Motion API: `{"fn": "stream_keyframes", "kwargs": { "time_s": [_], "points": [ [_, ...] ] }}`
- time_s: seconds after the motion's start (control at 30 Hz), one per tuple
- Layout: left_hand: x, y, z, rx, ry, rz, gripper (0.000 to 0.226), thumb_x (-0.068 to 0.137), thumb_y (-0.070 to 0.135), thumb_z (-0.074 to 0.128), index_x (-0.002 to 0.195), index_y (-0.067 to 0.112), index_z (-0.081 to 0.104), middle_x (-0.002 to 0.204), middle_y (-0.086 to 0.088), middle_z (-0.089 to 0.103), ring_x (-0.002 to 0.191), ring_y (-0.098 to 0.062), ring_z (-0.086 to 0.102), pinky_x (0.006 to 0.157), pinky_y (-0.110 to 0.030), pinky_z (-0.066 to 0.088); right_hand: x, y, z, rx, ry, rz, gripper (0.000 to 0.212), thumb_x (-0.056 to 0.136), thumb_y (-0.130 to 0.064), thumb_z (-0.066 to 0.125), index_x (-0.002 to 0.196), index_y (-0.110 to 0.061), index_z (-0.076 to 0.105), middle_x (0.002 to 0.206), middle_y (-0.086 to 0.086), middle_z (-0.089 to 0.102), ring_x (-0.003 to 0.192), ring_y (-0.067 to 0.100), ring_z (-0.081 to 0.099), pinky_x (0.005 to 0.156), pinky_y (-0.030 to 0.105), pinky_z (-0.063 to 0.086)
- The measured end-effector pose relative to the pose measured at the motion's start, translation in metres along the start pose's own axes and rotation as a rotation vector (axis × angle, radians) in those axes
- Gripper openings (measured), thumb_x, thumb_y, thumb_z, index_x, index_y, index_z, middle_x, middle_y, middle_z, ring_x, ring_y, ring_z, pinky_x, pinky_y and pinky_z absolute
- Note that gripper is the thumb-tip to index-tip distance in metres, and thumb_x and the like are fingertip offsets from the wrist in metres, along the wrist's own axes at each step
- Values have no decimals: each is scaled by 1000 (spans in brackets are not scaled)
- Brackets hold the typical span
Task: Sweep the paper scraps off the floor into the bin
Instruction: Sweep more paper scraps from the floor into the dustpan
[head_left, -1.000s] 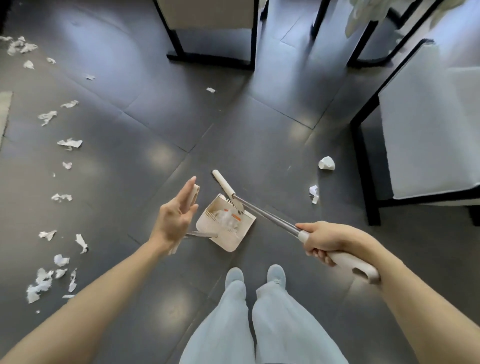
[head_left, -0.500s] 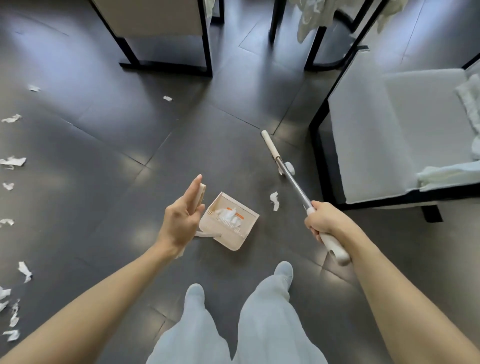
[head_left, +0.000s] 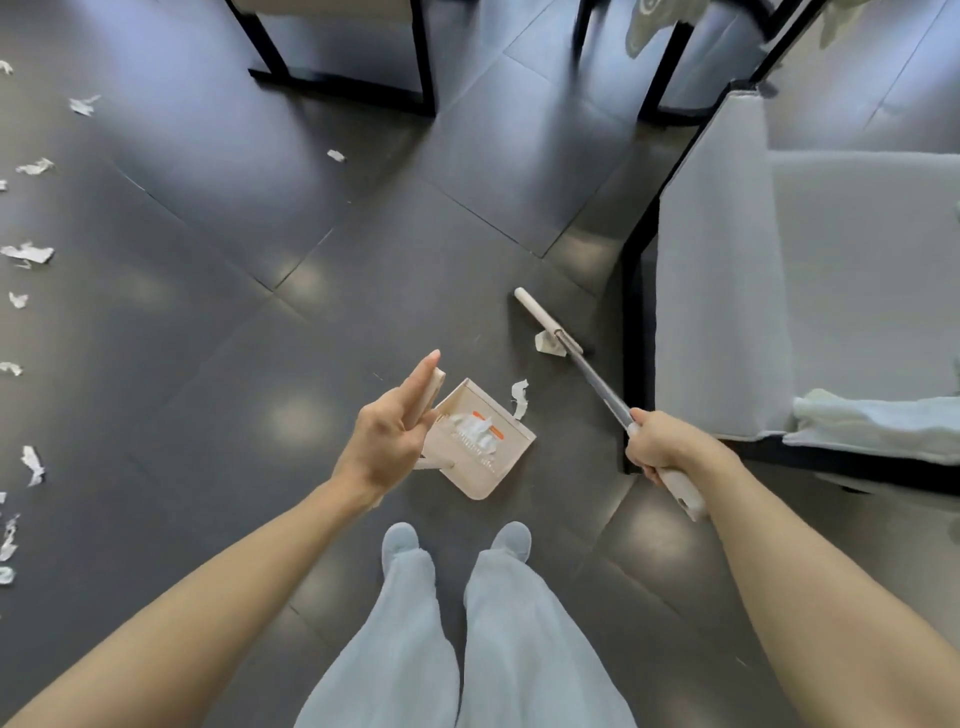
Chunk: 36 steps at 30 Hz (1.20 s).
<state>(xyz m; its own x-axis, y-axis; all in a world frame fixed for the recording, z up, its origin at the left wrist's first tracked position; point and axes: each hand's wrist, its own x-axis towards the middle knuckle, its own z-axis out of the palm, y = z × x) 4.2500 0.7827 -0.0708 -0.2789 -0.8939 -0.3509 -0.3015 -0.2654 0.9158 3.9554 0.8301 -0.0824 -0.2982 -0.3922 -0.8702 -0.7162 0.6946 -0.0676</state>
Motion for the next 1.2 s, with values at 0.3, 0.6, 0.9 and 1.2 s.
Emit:
{"fn": "stream_keyframes", "kwargs": {
  "time_s": [0.3, 0.6, 0.9, 1.2],
  "points": [
    [54, 23, 23, 171, 222, 75, 69, 90, -4, 50, 147, 31, 33, 126, 23, 46, 116, 17, 42, 101, -5, 28, -47, -3, 15, 291, -273, -52, 72, 85, -3, 40, 152, -27, 23, 61, 4, 51, 48, 15, 45, 46, 25, 44],
    [80, 25, -44, 134, 296, 51, 65, 92, 0, 50, 144, 37, 36, 134, 18, 51, 121, 15, 43, 105, -13, 32, -64, -45, -43, 507, -352, -95, 72, 87, 5, 42, 147, -34, 31, 45, -2, 44, 36, 6, 37, 36, 16, 34],
    [176, 61, -174, 98, 527, 75, 64, 92, 0, 52, 145, 33, 36, 125, 27, 48, 118, 7, 50, 105, -30, 42, -14, -248, -110, 474, -246, -248, 72, 87, 6, 41, 147, -31, 33, 59, 3, 44, 35, 6, 37, 36, 16, 33],
    [315, 89, -350, 52, 539, 44, 69, 91, 2, 53, 137, 51, 38, 110, 49, 48, 120, 14, 46, 109, -43, 38, 47, -480, -199, 435, -156, -299, 69, 89, 7, 42, 149, -26, 30, 60, 4, 46, 32, 5, 37, 34, 14, 33]
  ]
}}
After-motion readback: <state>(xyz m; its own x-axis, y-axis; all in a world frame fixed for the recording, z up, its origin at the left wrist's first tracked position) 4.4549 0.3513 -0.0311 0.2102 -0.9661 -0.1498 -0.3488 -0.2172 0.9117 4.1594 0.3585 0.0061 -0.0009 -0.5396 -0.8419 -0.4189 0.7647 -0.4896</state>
